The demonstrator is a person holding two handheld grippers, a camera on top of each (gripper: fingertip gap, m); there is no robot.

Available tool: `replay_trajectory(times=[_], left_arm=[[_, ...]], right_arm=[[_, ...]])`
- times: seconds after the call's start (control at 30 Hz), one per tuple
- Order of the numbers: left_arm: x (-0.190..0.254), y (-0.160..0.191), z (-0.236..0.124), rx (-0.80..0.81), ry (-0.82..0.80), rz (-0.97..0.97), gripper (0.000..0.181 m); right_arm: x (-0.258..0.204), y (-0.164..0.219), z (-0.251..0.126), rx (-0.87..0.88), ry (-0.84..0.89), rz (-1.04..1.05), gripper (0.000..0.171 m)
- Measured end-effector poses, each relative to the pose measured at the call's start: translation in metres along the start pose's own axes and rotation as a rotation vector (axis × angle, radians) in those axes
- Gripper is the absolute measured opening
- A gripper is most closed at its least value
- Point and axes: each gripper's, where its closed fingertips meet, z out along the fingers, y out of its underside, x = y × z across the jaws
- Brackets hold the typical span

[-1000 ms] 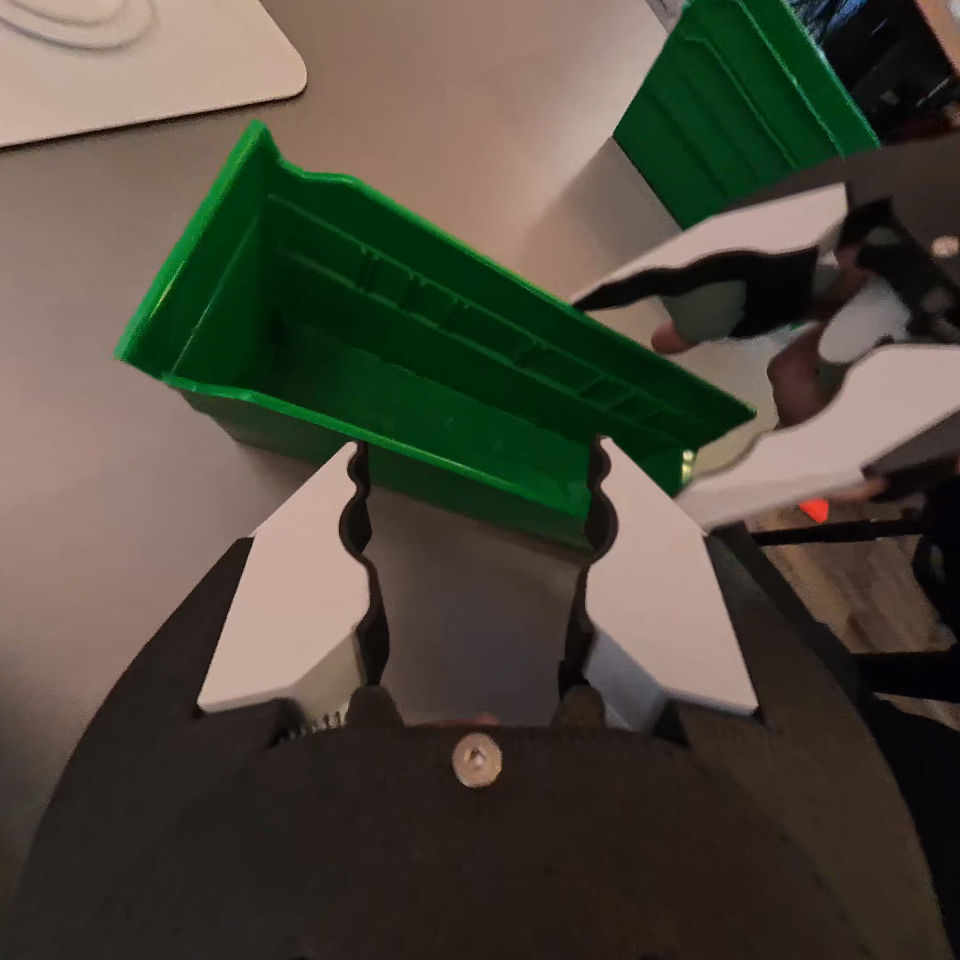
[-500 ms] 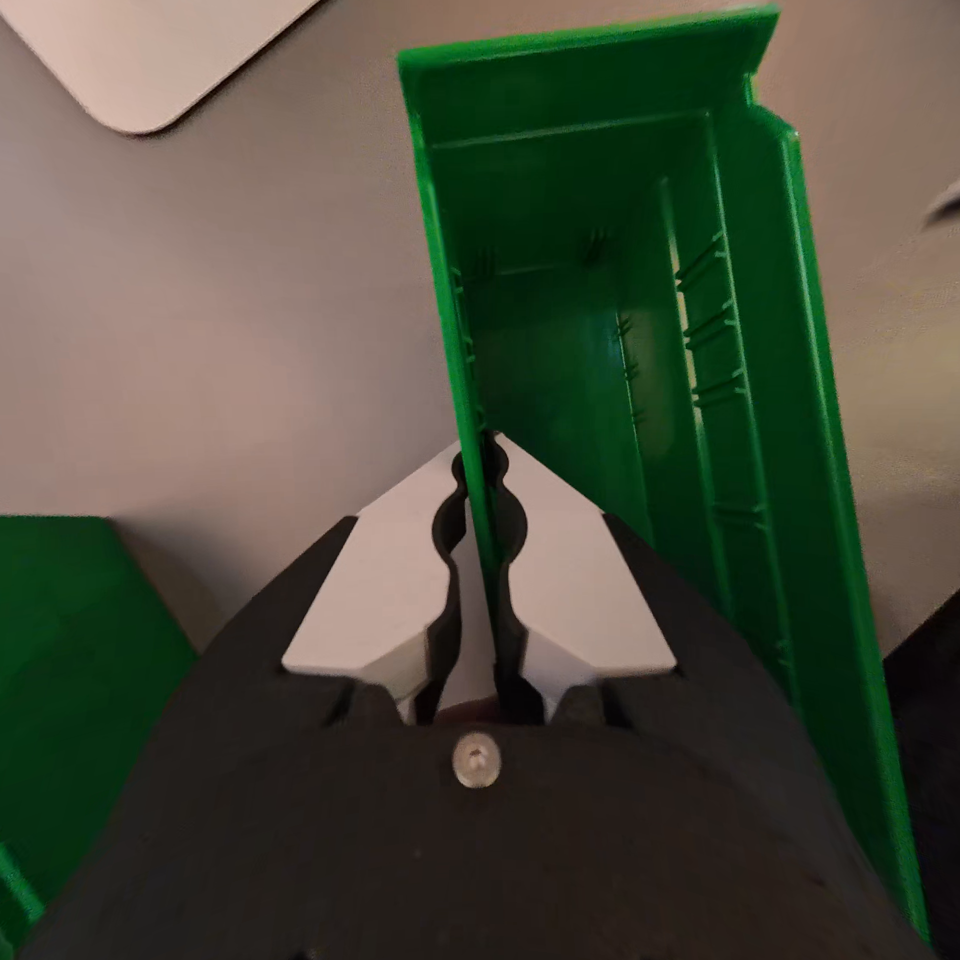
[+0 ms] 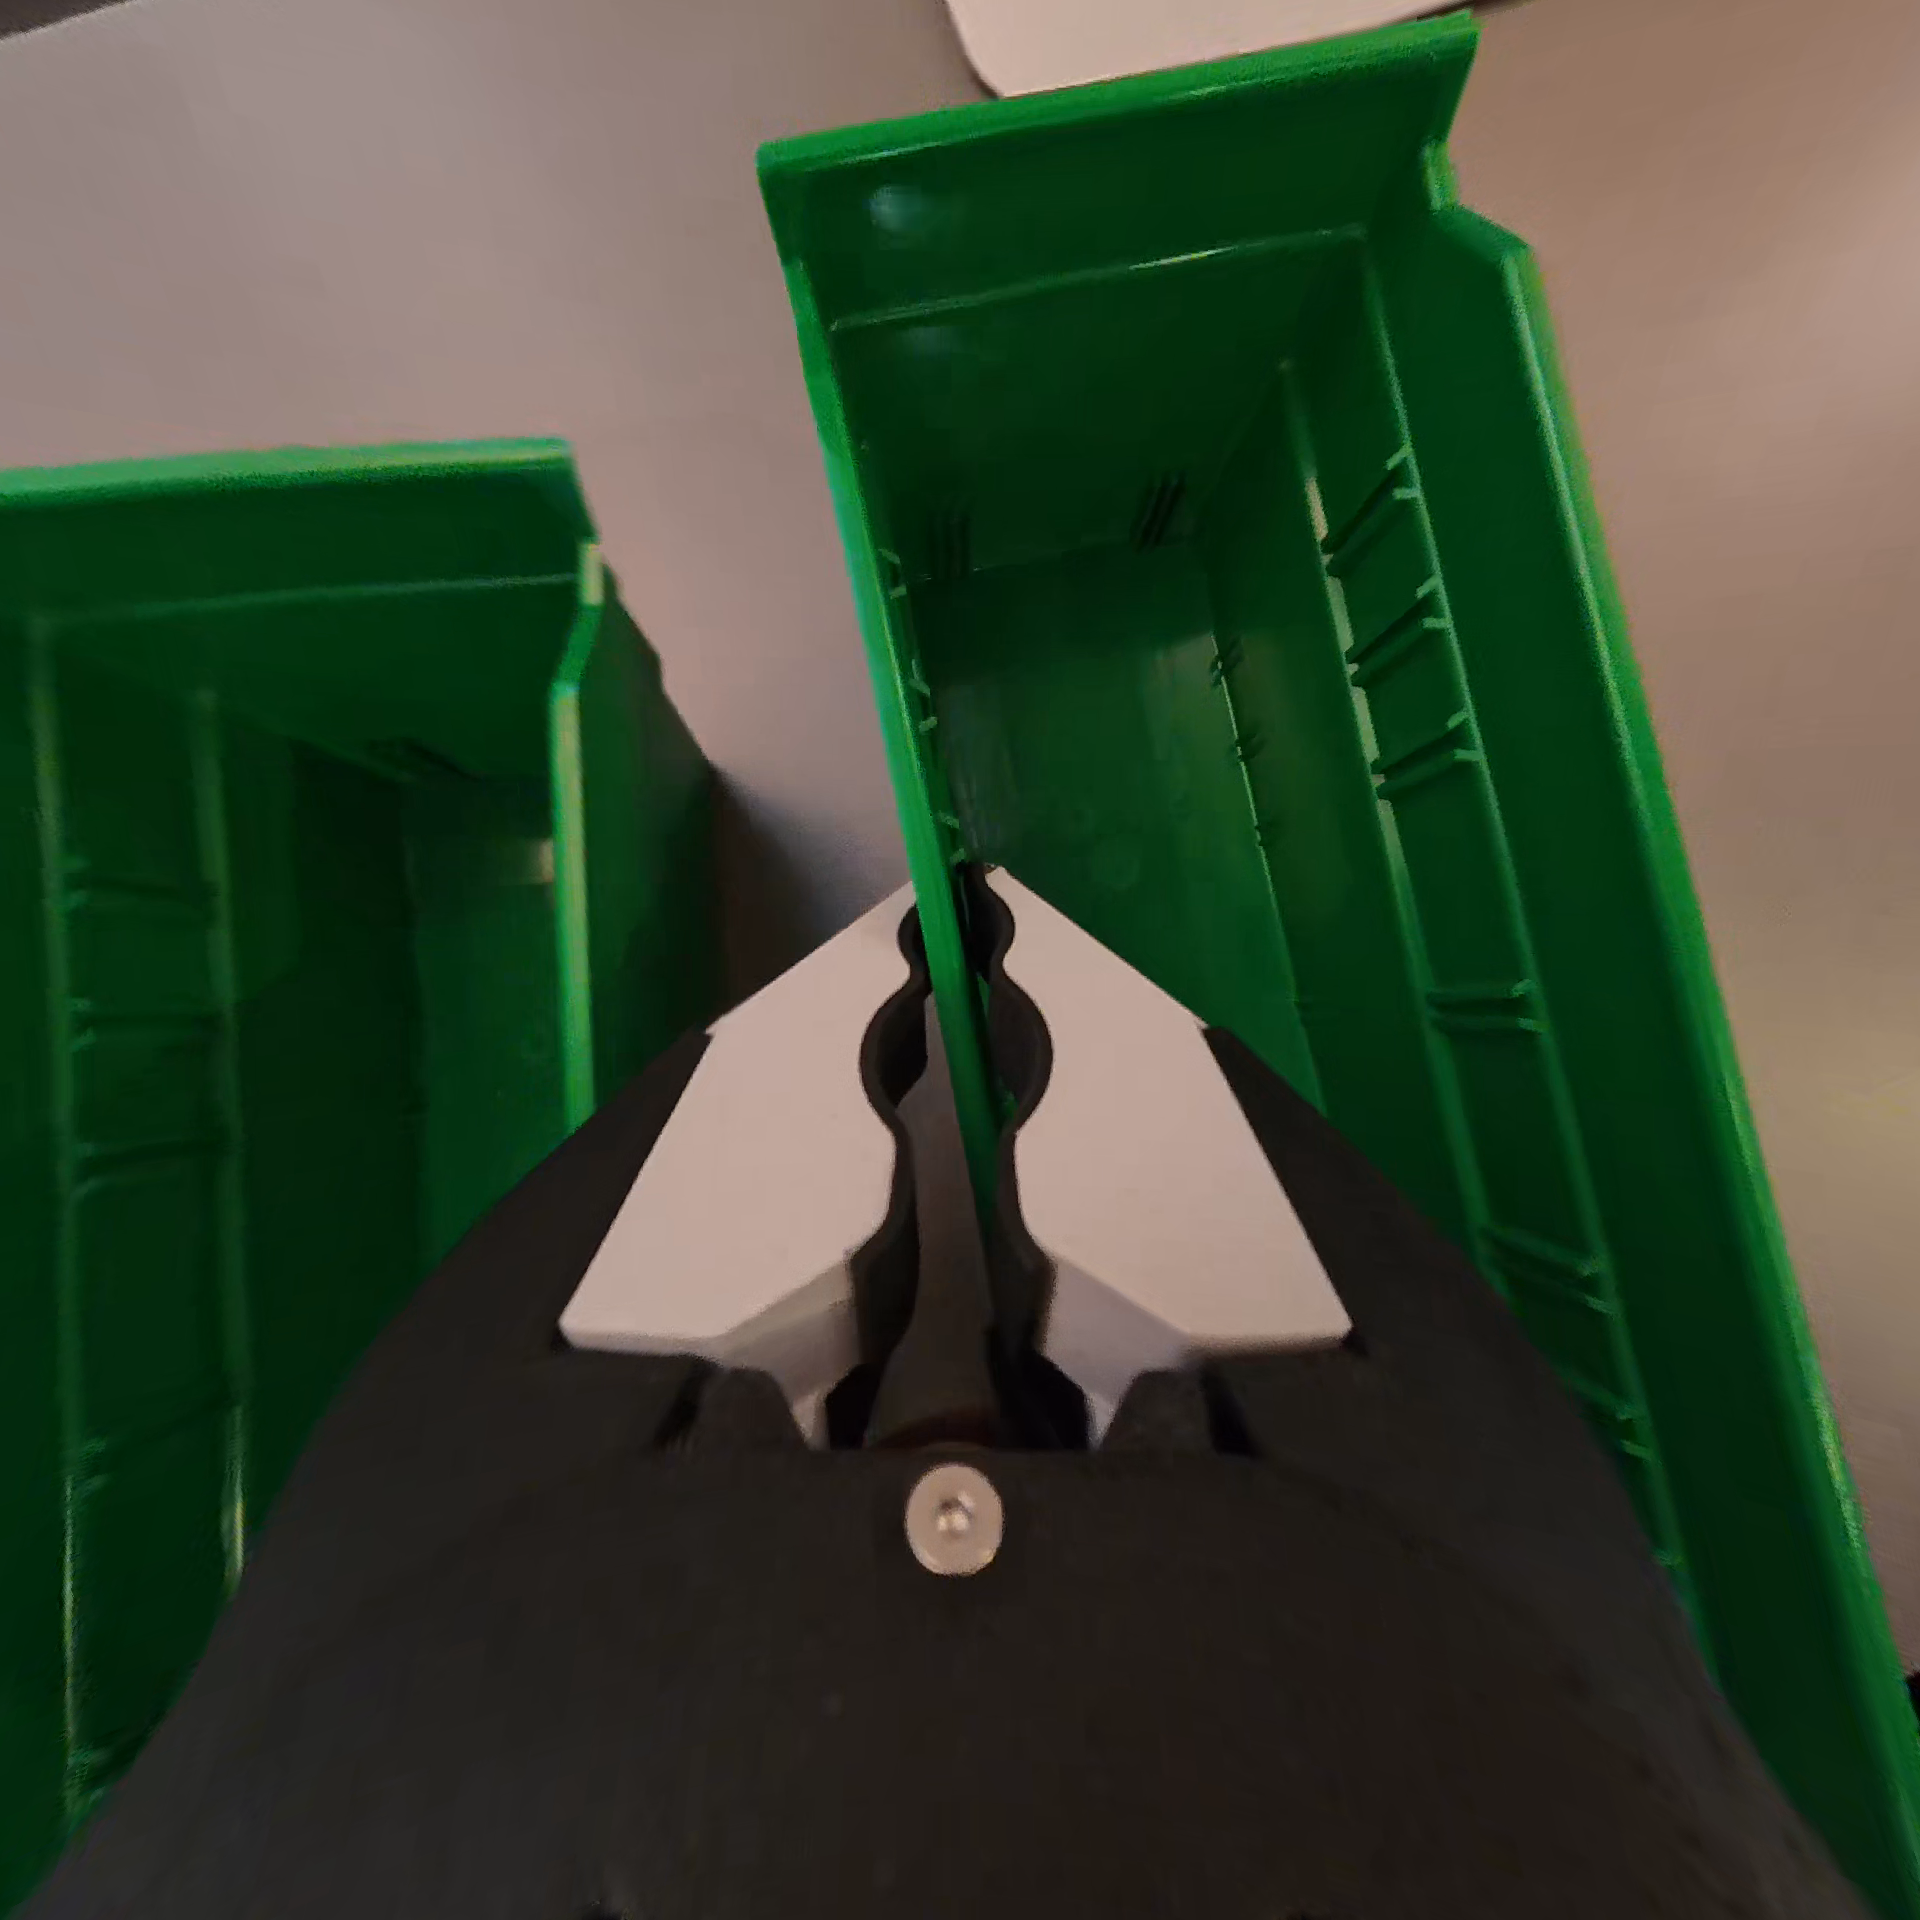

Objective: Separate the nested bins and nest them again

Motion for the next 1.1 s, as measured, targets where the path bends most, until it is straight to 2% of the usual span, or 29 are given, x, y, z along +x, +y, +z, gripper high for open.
replay_trajectory(times=[0.13,0.2,0.33,0.47,0.77,1.1], left_arm=[[-0.014,0.000,0.000,0.008,-0.029,-0.013,0.002],[-0.013,-0.001,0.000,0.018,-0.023,-0.014,0.007],[-0.008,-0.007,-0.008,0.067,-0.036,0.041,0.019],[-0.002,-0.011,-0.013,0.082,-0.024,0.073,0.021],[0.003,-0.027,-0.028,0.143,-0.006,0.096,0.022],[0.010,-0.044,-0.048,0.198,-0.005,0.123,0.025]], right_arm=[[0.007,0.022,0.022,-0.093,-0.058,0.012,0.129],[0.005,0.025,0.028,-0.105,-0.082,0.003,0.118],[0.006,0.024,0.030,-0.107,-0.084,-0.001,0.108],[0.008,0.019,0.029,-0.085,-0.085,-0.004,0.097],[0.011,0.000,0.013,0.029,-0.076,0.009,0.088],[0.010,-0.017,-0.011,0.140,-0.087,0.030,0.089]])
